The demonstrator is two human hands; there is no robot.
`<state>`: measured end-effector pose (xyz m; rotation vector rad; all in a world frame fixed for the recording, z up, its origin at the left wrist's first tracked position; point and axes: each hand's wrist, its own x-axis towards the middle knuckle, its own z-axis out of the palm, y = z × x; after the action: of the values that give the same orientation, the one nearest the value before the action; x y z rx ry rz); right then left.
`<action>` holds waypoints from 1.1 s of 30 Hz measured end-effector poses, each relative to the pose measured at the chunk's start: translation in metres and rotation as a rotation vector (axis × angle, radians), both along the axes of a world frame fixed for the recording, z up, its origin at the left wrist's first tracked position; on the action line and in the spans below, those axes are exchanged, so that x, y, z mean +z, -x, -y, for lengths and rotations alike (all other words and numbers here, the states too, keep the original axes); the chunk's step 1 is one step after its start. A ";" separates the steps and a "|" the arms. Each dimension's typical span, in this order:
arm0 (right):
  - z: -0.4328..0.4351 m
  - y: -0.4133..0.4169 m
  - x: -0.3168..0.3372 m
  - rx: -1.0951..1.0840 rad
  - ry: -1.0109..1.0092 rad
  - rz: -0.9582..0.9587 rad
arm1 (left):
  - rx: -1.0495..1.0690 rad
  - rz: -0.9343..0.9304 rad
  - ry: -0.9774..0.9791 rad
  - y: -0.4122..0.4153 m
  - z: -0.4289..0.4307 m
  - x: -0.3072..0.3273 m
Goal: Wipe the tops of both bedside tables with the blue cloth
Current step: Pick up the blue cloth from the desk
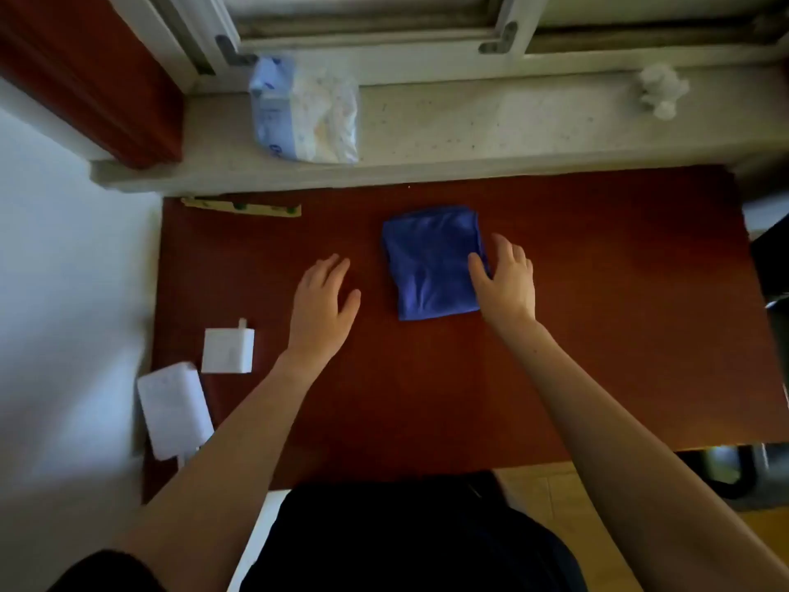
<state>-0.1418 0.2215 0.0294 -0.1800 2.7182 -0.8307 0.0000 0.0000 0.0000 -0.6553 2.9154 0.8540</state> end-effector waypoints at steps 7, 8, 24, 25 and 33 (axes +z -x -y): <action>0.035 -0.002 -0.022 -0.121 -0.390 0.019 | -0.091 0.083 0.157 0.012 0.014 -0.022; 0.037 -0.005 -0.023 -0.128 -0.358 0.036 | -0.090 0.071 0.163 0.012 0.015 -0.024; 0.006 -0.037 0.045 -0.418 0.515 0.286 | -0.073 0.182 -0.103 0.002 0.004 0.024; -0.003 -0.046 0.056 -0.425 0.526 0.254 | -0.060 0.145 -0.144 -0.001 -0.002 0.034; -0.141 -0.178 0.120 -0.684 0.708 0.023 | -0.278 -0.173 -0.245 -0.064 -0.114 0.098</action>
<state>0.0365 0.3629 0.1495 0.6452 2.3309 -1.9311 0.0635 0.1144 0.0980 -0.1617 2.8769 1.2535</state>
